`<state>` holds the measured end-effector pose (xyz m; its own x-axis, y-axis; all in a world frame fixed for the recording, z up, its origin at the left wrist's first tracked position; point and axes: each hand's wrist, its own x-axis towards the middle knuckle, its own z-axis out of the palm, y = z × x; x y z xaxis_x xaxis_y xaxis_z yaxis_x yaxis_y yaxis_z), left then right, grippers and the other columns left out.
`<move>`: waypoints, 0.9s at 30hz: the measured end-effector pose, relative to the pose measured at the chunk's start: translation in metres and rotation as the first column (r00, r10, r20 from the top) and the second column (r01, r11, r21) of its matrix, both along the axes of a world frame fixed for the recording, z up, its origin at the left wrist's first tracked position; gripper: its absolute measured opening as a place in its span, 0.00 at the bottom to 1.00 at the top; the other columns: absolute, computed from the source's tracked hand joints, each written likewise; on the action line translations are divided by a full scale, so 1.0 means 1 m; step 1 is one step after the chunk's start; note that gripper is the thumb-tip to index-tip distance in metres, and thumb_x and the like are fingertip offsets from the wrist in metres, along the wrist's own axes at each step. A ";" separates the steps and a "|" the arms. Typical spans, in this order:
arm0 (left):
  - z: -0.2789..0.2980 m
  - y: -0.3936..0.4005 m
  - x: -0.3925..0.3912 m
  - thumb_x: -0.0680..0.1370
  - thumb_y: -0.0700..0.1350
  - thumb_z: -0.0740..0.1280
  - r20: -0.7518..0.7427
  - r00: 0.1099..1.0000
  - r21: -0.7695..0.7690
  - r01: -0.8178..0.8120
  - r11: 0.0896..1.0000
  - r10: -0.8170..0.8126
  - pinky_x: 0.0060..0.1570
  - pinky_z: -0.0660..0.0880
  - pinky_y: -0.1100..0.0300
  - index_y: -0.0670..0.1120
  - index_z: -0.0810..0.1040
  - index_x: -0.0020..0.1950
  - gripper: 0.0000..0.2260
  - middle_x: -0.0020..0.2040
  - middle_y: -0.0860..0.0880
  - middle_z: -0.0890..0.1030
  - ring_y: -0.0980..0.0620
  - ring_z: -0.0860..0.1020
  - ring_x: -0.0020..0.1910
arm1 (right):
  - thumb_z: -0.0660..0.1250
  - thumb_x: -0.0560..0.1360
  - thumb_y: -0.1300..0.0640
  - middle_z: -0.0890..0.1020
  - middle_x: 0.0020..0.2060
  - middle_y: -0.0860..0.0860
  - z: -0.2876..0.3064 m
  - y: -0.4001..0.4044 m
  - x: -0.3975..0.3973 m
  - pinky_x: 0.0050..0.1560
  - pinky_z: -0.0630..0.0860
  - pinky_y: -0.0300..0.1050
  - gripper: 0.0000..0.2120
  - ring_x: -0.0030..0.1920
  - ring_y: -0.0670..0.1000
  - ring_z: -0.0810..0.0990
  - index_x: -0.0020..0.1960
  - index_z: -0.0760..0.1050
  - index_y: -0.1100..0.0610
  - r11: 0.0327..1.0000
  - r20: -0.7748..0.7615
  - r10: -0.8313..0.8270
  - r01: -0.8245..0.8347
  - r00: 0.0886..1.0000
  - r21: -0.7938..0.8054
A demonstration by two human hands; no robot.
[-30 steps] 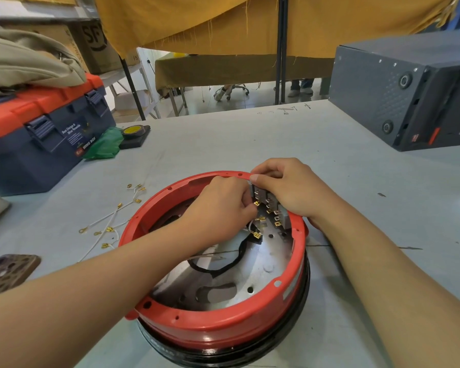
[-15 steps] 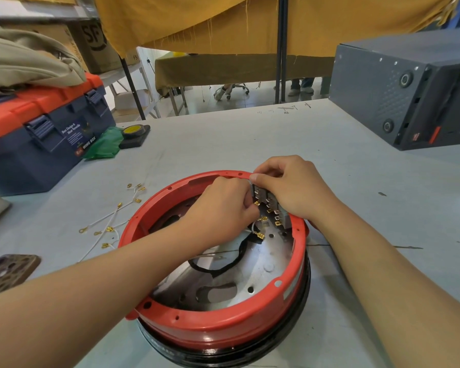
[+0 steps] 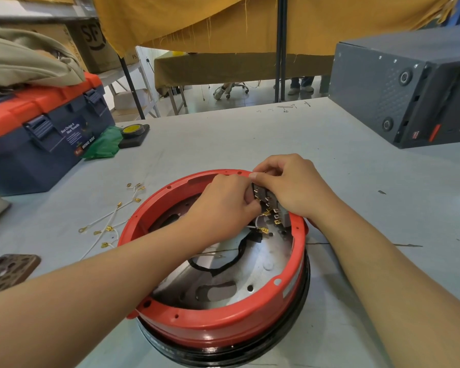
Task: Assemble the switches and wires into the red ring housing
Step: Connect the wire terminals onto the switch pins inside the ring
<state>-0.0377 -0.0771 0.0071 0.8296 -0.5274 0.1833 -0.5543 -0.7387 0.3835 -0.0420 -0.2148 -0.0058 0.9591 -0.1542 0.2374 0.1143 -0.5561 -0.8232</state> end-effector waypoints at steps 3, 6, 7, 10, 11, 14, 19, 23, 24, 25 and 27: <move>-0.001 0.004 0.001 0.73 0.42 0.65 -0.003 1.000 -0.006 -0.012 1.000 0.012 0.32 0.66 0.60 0.49 0.71 0.31 0.11 0.27 0.55 0.71 0.57 0.70 0.29 | 0.70 0.73 0.54 0.79 0.33 0.47 0.000 0.000 0.000 0.31 0.67 0.24 0.05 0.34 0.41 0.75 0.45 0.82 0.54 1.000 0.001 0.007 -0.007 1.000 -0.002; -0.001 0.007 0.002 0.73 0.42 0.66 -0.002 1.000 -0.002 -0.009 1.000 0.009 0.30 0.64 0.64 0.50 0.71 0.30 0.12 0.26 0.56 0.71 0.58 0.69 0.28 | 0.70 0.73 0.53 0.78 0.33 0.46 0.000 -0.001 0.000 0.31 0.67 0.24 0.05 0.34 0.41 0.75 0.45 0.82 0.54 1.000 -0.004 0.012 -0.012 1.000 -0.006; -0.001 0.007 0.002 0.73 0.43 0.66 0.000 1.000 0.001 -0.006 1.000 0.006 0.30 0.64 0.64 0.50 0.71 0.30 0.12 0.26 0.56 0.71 0.58 0.69 0.28 | 0.70 0.73 0.53 0.78 0.33 0.46 0.000 -0.001 0.000 0.31 0.67 0.24 0.05 0.34 0.41 0.75 0.45 0.82 0.54 1.000 -0.005 0.012 -0.012 1.000 -0.006; -0.001 0.007 0.002 0.73 0.42 0.66 0.001 1.000 0.014 0.002 1.000 -0.002 0.30 0.64 0.64 0.50 0.71 0.31 0.11 0.27 0.55 0.72 0.59 0.70 0.28 | 0.70 0.73 0.53 0.78 0.33 0.46 0.000 -0.001 0.000 0.31 0.67 0.24 0.05 0.34 0.41 0.75 0.45 0.82 0.54 1.000 -0.003 0.014 -0.014 1.000 -0.013; -0.002 0.008 0.002 0.73 0.43 0.66 0.002 1.000 0.023 0.002 1.000 -0.002 0.30 0.64 0.64 0.50 0.71 0.31 0.11 0.28 0.55 0.72 0.59 0.70 0.29 | 0.70 0.73 0.53 0.79 0.33 0.46 0.000 -0.001 0.000 0.31 0.67 0.24 0.05 0.34 0.41 0.75 0.45 0.82 0.54 1.000 -0.002 0.015 -0.015 1.000 -0.016; -0.003 0.008 0.003 0.73 0.43 0.66 -0.003 1.000 0.030 0.004 1.000 -0.003 0.31 0.65 0.64 0.51 0.71 0.31 0.11 0.29 0.55 0.74 0.59 0.71 0.30 | 0.70 0.73 0.53 0.78 0.33 0.45 0.000 -0.001 0.000 0.31 0.67 0.23 0.05 0.34 0.40 0.75 0.46 0.82 0.54 1.000 0.001 0.019 -0.019 1.000 -0.019; -0.002 0.008 0.002 0.73 0.43 0.66 0.011 1.000 0.032 -0.008 0.999 0.007 0.29 0.62 0.66 0.52 0.70 0.31 0.12 0.28 0.55 0.73 0.60 0.70 0.28 | 0.70 0.73 0.53 0.78 0.34 0.45 0.000 -0.002 0.000 0.31 0.67 0.23 0.05 0.35 0.40 0.75 0.46 0.82 0.54 1.000 0.003 0.019 -0.019 1.000 -0.017; -0.003 0.007 0.002 0.73 0.43 0.66 0.005 1.000 0.028 -0.014 1.000 0.014 0.30 0.63 0.65 0.51 0.70 0.31 0.12 0.28 0.55 0.73 0.59 0.71 0.29 | 0.69 0.74 0.52 0.79 0.35 0.46 0.000 -0.002 -0.001 0.33 0.68 0.28 0.06 0.36 0.41 0.76 0.47 0.82 0.53 0.999 -0.005 0.020 -0.020 1.000 -0.027; -0.003 0.006 0.002 0.73 0.43 0.66 0.005 1.000 0.023 -0.014 1.000 0.013 0.30 0.63 0.65 0.51 0.70 0.31 0.12 0.28 0.55 0.73 0.59 0.70 0.29 | 0.69 0.74 0.52 0.80 0.36 0.46 0.000 -0.001 -0.001 0.35 0.69 0.30 0.06 0.37 0.42 0.76 0.47 0.82 0.54 0.999 -0.006 0.019 -0.020 1.000 -0.026; -0.003 0.006 0.002 0.73 0.43 0.66 0.003 1.000 0.018 -0.013 1.000 0.012 0.30 0.63 0.65 0.51 0.70 0.31 0.12 0.27 0.55 0.72 0.59 0.70 0.29 | 0.69 0.74 0.52 0.80 0.36 0.47 0.000 -0.001 -0.001 0.37 0.70 0.31 0.07 0.38 0.43 0.77 0.47 0.82 0.54 1.000 -0.006 0.018 -0.018 1.000 -0.025; -0.003 0.005 0.001 0.73 0.42 0.66 0.000 1.000 0.007 -0.015 1.000 0.015 0.31 0.64 0.63 0.50 0.70 0.31 0.12 0.27 0.55 0.72 0.58 0.70 0.29 | 0.69 0.74 0.52 0.80 0.37 0.47 0.000 -0.001 -0.001 0.39 0.71 0.34 0.07 0.39 0.45 0.77 0.47 0.82 0.54 1.000 -0.005 0.010 -0.010 1.000 -0.027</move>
<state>-0.0364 -0.0724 0.0039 0.8373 -0.5165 0.1791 -0.5433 -0.7495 0.3782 -0.0431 -0.2155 -0.0054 0.9617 -0.1382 0.2365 0.1159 -0.5772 -0.8083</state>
